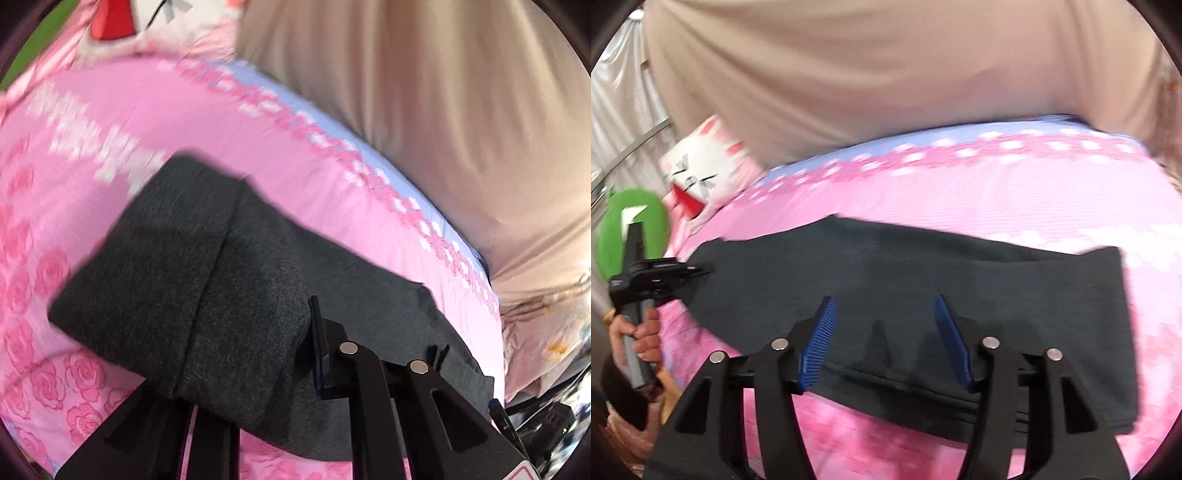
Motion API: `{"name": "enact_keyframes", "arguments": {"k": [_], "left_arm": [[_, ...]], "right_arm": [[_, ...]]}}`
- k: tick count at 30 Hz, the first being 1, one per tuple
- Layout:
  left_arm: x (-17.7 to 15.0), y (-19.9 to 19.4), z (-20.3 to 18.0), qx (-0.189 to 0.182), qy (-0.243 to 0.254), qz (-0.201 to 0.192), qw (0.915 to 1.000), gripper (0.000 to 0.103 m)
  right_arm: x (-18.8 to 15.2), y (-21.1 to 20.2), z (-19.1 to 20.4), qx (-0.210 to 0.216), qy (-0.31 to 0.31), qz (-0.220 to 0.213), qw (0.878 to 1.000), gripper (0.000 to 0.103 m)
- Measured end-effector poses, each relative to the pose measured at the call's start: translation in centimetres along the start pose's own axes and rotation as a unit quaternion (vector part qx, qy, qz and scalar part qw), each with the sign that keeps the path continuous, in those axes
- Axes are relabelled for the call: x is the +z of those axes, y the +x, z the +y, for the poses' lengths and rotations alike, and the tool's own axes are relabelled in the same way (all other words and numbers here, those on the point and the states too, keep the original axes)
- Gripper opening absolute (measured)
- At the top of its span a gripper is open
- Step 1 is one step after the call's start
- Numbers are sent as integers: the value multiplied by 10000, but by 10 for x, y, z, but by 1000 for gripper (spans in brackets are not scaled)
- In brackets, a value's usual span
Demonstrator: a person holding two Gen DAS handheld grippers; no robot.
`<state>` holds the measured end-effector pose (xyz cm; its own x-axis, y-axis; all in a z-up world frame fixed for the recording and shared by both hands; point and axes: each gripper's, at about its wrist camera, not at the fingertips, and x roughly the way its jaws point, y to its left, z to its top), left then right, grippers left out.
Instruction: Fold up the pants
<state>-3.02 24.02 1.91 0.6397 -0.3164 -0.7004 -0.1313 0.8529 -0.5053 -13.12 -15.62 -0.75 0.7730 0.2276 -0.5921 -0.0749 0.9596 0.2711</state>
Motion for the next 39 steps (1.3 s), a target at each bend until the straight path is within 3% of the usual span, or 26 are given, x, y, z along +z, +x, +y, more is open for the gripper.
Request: {"name": "enact_keyframes", "arguments": {"k": [3,6,8,10,11,12,14,16,20,22,23,24,26,28,30,34,37,39], "left_arm": [[5,-15,-44,-70,496,-181,9986,13],[3,-9,-77,508,889,-158,9946,29],[1,-4,-73,757,734,-188,9942,31],[-2,1,-58,780,442,-178,9958,31],[-2,4,-50,789,297,-154,9963,27],[-2,7,-39,830,149,-77,9964,12],[-3,8,-34,715,97,30,9974,11],[-2,-4,-54,695,377,-111,9968,11],[-8,-36,-128,-40,1119,-338,9931,11],[-27,-45,-182,-440,1709,-297,9839,13],[-36,-43,-199,-510,1897,-218,9803,23],[-50,-36,-220,-662,2164,-42,9740,46],[-80,-19,-246,-634,2565,221,9642,64],[-97,-16,-251,-386,2794,93,9594,65],[-107,-25,-245,-184,2950,-182,9551,76],[-90,-46,-203,66,2516,-456,9667,81],[-74,-46,-172,496,2124,-459,9748,81],[-66,-39,-156,732,1923,-376,9779,81]], "right_arm": [[-1,-6,-21,-57,218,-43,9997,55],[-5,-4,-28,-75,253,-36,9996,55],[-8,-5,-29,-99,222,-31,9997,55],[-12,-5,-31,-78,190,13,9998,55],[-14,-5,-33,-92,208,14,9997,56],[-14,-5,-36,-102,229,13,9997,57],[-15,-8,-42,-112,299,-45,9995,59],[-14,-10,-48,-90,389,-94,9992,59],[-13,-18,-62,-143,559,-221,9981,60],[-15,-23,-68,-176,630,-267,9975,60],[-17,-26,-72,-185,669,-277,9972,60],[-19,-28,-76,-228,705,-288,9968,60],[-23,-34,-84,-299,767,-264,9963,61],[-26,-41,-89,-365,788,-282,9958,62],[-29,-48,-93,-408,769,-330,9957,65],[-23,-43,-90,-159,670,-264,9973,65],[-13,-28,-82,593,923,-196,9938,65],[-6,-18,-71,838,921,-157,9921,67]]}}
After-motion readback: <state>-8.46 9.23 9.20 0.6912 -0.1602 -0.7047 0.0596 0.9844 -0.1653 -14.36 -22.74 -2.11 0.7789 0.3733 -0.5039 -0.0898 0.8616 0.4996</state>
